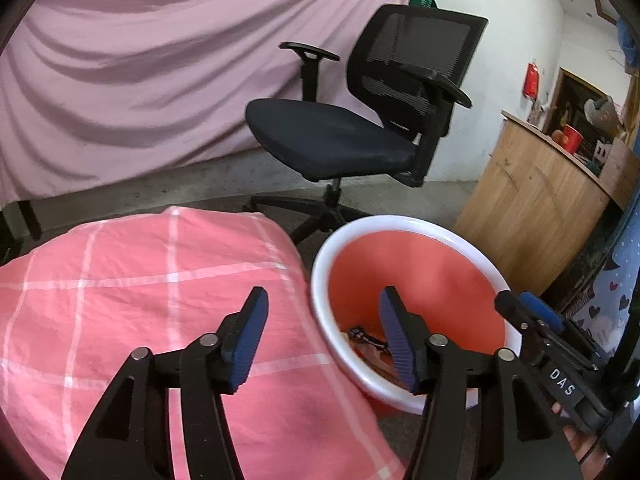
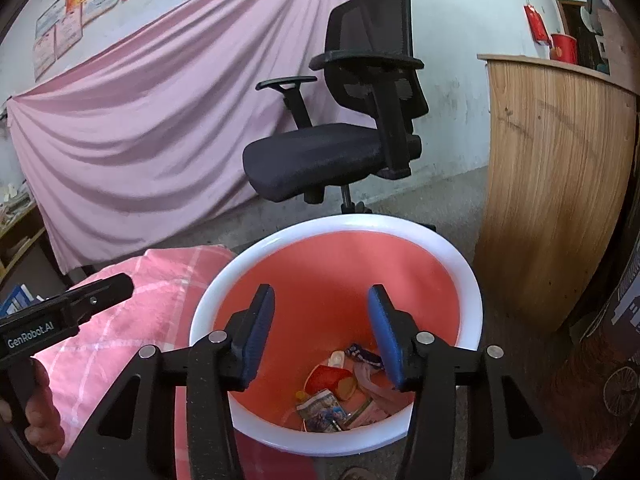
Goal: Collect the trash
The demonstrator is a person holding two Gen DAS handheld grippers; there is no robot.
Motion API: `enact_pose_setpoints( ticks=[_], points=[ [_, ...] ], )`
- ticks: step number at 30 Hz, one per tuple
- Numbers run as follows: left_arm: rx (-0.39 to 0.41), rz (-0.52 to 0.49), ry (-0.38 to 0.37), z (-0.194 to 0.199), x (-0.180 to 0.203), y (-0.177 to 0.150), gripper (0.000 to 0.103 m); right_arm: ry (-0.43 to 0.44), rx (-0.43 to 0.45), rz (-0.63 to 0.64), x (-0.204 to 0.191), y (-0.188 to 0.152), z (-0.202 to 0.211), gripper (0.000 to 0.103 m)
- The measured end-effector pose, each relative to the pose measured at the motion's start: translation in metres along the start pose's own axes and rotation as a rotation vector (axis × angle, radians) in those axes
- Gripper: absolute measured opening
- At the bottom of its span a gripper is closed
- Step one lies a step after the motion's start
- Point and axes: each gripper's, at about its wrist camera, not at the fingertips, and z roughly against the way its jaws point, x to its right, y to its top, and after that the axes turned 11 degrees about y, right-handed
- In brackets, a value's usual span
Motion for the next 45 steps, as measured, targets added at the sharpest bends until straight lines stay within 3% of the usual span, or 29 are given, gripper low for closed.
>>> enact_pose_setpoints(
  ticks=[2, 4, 5, 6, 7, 8, 12, 17, 28, 45],
  points=[
    [0.011, 0.008, 0.02, 0.005, -0.006, -0.001, 0.056, 0.001, 0.005, 0.004, -0.001, 0.001, 0.001, 0.049],
    [0.023, 0.015, 0.035, 0.009, -0.011, -0.001, 0.066, -0.001, 0.011, 0.006, -0.003, 0.001, 0.002, 0.056],
    [0.036, 0.023, 0.047, 0.013, -0.016, -0.002, 0.072, 0.001, 0.016, 0.006, -0.003, 0.002, 0.002, 0.068],
    [0.052, 0.031, 0.055, 0.017, -0.019, -0.002, 0.086, 0.004, 0.025, 0.005, -0.004, 0.002, 0.003, 0.079],
    [0.078, 0.042, 0.068, 0.022, -0.023, -0.003, 0.099, 0.006, 0.036, 0.004, -0.004, 0.003, 0.005, 0.082],
    [0.107, 0.055, 0.086, 0.028, -0.026, -0.004, 0.102, 0.009, 0.047, 0.004, -0.006, 0.003, 0.007, 0.085],
    [0.149, 0.062, 0.135, 0.04, -0.035, -0.003, 0.102, 0.009, 0.064, 0.016, -0.01, 0.005, 0.008, 0.098],
    [0.187, 0.081, 0.163, 0.061, -0.052, -0.01, 0.102, 0.035, 0.103, 0.043, -0.023, 0.006, 0.017, 0.103],
    [0.346, 0.083, 0.234, 0.135, -0.092, -0.059, 0.102, 0.093, 0.23, 0.144, -0.087, -0.019, 0.076, 0.103],
    [0.391, 0.063, 0.266, 0.213, -0.13, -0.146, 0.102, 0.082, 0.248, 0.212, -0.156, -0.08, 0.158, 0.103]
  ],
)
